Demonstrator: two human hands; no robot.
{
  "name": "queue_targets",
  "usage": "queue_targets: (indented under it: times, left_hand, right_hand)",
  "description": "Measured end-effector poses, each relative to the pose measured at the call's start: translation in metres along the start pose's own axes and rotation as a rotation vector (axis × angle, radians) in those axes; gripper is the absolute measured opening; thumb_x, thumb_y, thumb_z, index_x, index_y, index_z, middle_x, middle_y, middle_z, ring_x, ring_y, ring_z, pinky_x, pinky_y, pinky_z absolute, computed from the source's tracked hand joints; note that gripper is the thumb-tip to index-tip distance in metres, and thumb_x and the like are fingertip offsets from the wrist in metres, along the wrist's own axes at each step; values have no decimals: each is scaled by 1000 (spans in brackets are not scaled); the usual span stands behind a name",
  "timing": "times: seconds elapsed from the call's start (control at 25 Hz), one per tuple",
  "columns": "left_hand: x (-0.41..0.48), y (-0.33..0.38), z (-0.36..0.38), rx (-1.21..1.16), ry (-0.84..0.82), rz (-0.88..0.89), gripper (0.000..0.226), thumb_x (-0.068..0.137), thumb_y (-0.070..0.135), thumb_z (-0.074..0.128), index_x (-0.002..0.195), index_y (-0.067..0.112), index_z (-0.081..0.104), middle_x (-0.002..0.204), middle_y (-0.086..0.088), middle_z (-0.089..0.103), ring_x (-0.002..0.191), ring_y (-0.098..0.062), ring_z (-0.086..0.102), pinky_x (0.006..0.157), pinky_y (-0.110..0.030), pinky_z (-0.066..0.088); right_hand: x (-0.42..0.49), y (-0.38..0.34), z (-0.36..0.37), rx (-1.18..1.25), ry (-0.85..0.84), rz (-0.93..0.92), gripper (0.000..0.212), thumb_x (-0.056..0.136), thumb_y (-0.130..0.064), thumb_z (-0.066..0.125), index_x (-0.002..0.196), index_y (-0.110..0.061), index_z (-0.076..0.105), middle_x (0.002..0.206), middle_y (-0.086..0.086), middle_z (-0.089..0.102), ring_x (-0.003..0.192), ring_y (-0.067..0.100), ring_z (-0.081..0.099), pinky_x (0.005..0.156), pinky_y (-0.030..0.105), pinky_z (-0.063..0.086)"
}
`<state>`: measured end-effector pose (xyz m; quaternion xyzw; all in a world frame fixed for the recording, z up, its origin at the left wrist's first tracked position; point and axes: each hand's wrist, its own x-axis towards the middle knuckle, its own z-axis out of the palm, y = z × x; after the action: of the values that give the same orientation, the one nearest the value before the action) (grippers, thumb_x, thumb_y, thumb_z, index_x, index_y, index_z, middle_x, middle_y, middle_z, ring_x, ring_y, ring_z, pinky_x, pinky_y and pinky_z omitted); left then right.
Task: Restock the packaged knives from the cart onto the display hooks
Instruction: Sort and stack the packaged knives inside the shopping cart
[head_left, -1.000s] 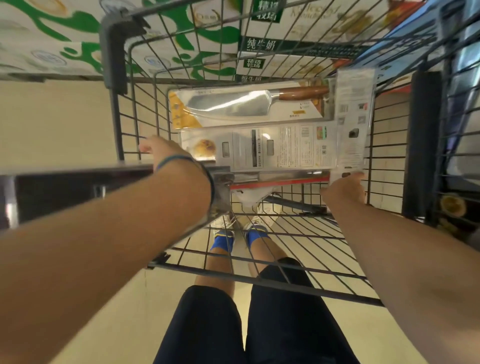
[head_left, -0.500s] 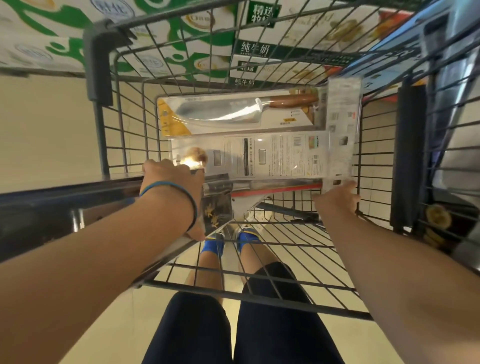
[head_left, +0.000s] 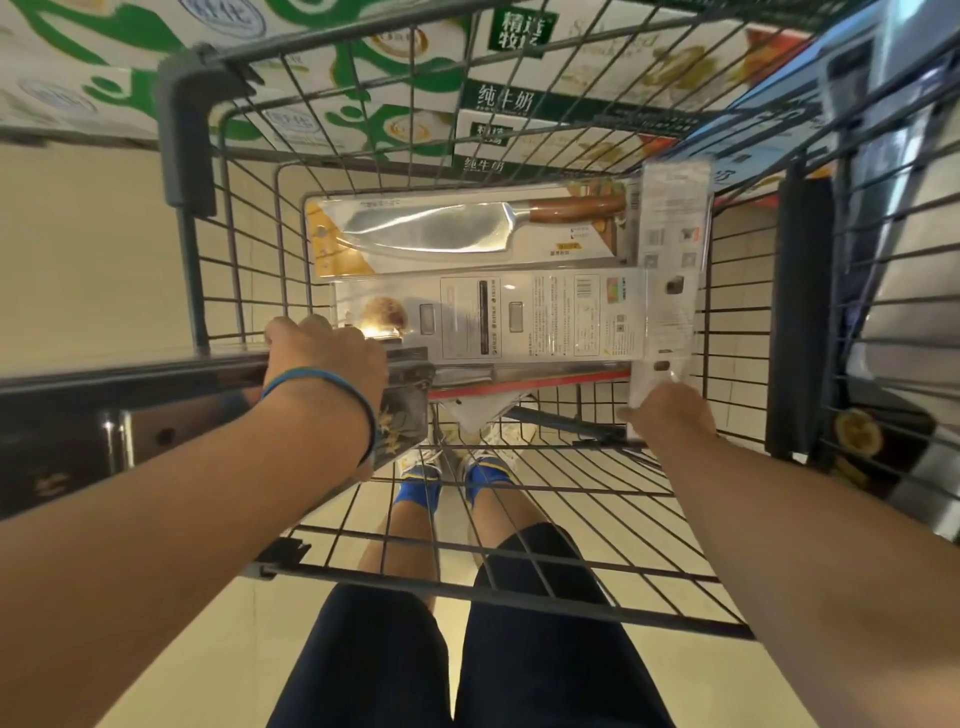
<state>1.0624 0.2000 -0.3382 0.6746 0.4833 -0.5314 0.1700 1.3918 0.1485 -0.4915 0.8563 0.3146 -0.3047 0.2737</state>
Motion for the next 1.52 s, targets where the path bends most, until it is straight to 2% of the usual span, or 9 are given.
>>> queue_targets:
  times: [0.08,0.16,0.24,0.4,0.56,0.72,1.04,1.2,1.52]
  left_hand:
    - [1,-1,2,2,1,5,89,66,65,73,137,22,41,122,-1,51,111,-27,50,89,-44,41]
    - [3,1,5,4,8,3,92,64,67,74,137,22,42,120,-1,51,109,-27,50,89,-44,41]
    - [4,3,7,9,24,2,93,62,69,75,136,22,43,119,-1,51,108,-27,50,87,-44,40]
    - [6,9,13,-24,64,-15,89,68,67,73,137,19,43,123,-3,51,111,-27,50,92,-44,40]
    - [4,19,26,34,107,9,111,62,90,56,140,13,37,133,-8,48,118,-29,48,96,-45,37]
    - [8,37,37,51,231,51,89,78,62,63,146,16,30,142,-10,40,119,-30,44,93,-44,37]
    - [13,42,40,84,254,48,86,82,56,61,149,16,25,145,-9,39,123,-30,44,96,-45,36]
    - [11,44,42,128,268,60,85,83,56,60,148,15,26,143,-10,40,122,-30,45,97,-47,36]
    - [9,44,45,103,233,59,93,79,61,61,150,14,23,148,-10,36,125,-30,44,101,-47,36]
  right_hand:
    - [0,-1,7,-46,-78,63,42,93,-29,70,124,-3,59,112,13,62,100,27,63,83,33,53]
    - [-5,-8,13,-9,5,180,62,92,-23,74,139,1,42,128,19,54,114,30,61,95,37,56]
    - [-8,-11,16,42,90,194,80,85,-18,81,144,2,32,135,23,46,117,35,58,95,43,57]
    - [-8,0,14,129,74,103,96,75,-15,90,147,-6,27,139,24,40,119,39,56,93,50,59]
    - [-15,2,15,118,84,75,89,78,-19,88,146,-7,32,137,22,40,118,40,56,91,51,59]
    - [-11,1,14,70,51,127,81,81,-20,86,144,-5,37,134,21,43,113,34,58,90,43,60]
    - [5,-1,3,-78,88,25,84,82,-36,85,145,-2,41,134,20,44,115,32,53,87,35,53]
    - [5,1,6,-49,91,16,82,85,-39,82,145,-1,41,135,21,43,115,33,53,94,41,56]
    - [2,7,7,-21,77,-45,65,84,-38,83,131,-4,54,122,17,57,98,28,64,62,30,50]
